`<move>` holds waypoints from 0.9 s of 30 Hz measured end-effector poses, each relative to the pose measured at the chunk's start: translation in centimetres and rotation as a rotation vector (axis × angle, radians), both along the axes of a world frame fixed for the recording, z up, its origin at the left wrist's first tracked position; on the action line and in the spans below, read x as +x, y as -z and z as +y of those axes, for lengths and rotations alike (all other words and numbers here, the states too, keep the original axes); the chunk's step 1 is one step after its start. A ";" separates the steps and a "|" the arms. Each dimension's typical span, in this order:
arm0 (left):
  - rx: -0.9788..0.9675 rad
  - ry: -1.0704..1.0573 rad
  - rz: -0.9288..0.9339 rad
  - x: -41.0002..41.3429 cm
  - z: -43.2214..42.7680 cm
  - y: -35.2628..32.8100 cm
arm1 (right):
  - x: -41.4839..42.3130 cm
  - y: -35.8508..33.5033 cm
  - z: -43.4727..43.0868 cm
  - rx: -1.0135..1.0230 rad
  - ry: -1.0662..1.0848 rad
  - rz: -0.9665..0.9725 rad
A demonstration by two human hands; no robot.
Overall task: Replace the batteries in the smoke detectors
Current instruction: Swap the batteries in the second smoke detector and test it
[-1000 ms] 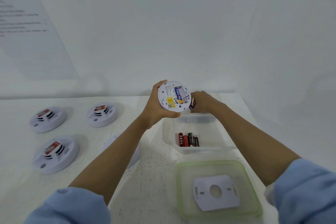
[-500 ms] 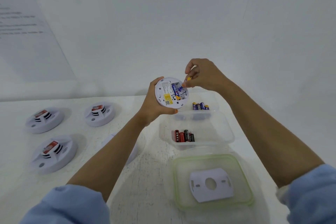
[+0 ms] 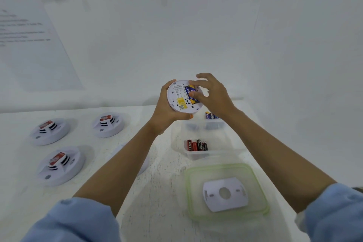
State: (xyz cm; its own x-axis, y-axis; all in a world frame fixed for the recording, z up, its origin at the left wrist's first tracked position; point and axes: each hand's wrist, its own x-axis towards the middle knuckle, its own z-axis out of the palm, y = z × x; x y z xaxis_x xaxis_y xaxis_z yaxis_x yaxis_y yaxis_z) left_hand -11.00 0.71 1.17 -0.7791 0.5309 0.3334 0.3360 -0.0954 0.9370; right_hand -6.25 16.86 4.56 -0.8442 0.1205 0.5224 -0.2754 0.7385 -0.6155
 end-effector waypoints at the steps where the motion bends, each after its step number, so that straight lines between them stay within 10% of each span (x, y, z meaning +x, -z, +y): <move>1: 0.005 0.003 -0.001 0.1 0.0 -0.1 | 0.2 0.2 -0.1 -0.066 -0.026 -0.031; 27: -0.106 0.056 0.007 8.1 -4.1 1.5 | 10.6 0.9 -0.8 -0.299 -0.166 -0.382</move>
State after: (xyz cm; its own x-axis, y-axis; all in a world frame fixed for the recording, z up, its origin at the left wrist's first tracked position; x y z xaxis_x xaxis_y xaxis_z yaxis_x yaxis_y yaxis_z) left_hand -2.92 -3.35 -0.28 -0.7450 0.6062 0.2784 0.3394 -0.0149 0.9405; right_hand 4.38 16.04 3.67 -0.9886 0.0651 0.1358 -0.0882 0.4803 -0.8727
